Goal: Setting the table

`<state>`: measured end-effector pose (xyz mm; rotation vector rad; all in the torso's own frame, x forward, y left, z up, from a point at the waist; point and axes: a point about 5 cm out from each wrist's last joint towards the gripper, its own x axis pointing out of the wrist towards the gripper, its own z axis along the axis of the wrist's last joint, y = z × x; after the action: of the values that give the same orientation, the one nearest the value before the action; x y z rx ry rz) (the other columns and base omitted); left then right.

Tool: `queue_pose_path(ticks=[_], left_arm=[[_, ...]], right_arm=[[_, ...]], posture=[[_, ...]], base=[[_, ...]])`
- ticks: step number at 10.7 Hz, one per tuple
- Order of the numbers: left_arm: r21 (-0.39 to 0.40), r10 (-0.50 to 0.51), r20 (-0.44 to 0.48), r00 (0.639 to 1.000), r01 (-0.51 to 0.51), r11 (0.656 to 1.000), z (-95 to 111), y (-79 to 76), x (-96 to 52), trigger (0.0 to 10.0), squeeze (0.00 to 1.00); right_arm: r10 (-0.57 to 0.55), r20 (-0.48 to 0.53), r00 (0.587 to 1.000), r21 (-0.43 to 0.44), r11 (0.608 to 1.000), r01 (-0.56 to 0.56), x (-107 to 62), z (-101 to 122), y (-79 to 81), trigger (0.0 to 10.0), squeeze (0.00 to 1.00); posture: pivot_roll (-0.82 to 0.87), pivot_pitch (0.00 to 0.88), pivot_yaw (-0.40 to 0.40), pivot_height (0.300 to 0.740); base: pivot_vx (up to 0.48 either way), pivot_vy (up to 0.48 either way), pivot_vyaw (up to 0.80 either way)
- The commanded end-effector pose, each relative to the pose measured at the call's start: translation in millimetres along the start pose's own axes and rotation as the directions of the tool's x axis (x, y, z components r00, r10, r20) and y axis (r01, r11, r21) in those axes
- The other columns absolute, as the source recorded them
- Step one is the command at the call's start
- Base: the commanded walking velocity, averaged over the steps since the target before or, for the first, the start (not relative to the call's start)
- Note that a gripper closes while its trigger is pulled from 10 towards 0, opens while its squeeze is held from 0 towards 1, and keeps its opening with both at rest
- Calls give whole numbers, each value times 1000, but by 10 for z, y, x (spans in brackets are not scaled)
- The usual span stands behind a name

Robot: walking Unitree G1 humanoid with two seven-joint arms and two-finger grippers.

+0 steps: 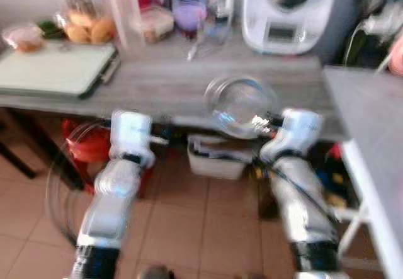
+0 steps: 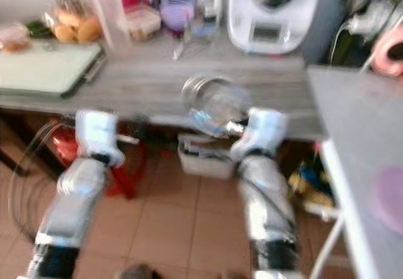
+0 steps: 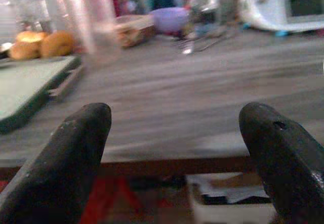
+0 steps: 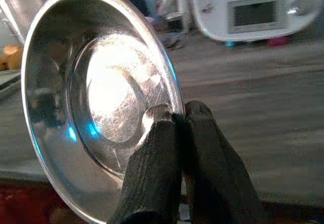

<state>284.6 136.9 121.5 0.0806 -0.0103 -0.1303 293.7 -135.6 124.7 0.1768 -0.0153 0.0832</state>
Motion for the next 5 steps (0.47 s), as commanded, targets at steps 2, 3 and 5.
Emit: queue_pose_path(ticks=[2, 3, 5], left_arm=[[-6, -44, 16, 999, 44, 999, 42, -135, 37, 10000, 0], [-7, -44, 18, 999, 44, 999, 48, -141, 39, 10000, 0], [-7, -38, 15, 999, 38, 999, 46, -131, 30, 10000, 0]], right_arm=[[-41, 37, 998, -26, 999, 42, 3, 93, -130, 10000, 0], [-44, 38, 998, -30, 999, 45, 9, 93, -134, 10000, 0], [-41, 28, 999, -22, 999, 41, 47, 88, -112, 10000, 0]], posture=[[2, 0, 12, 740], [6, 0, 9, 740], [14, 0, 5, 740]], base=[[394, 274, 0], [390, 277, 0], [195, 139, 0]])
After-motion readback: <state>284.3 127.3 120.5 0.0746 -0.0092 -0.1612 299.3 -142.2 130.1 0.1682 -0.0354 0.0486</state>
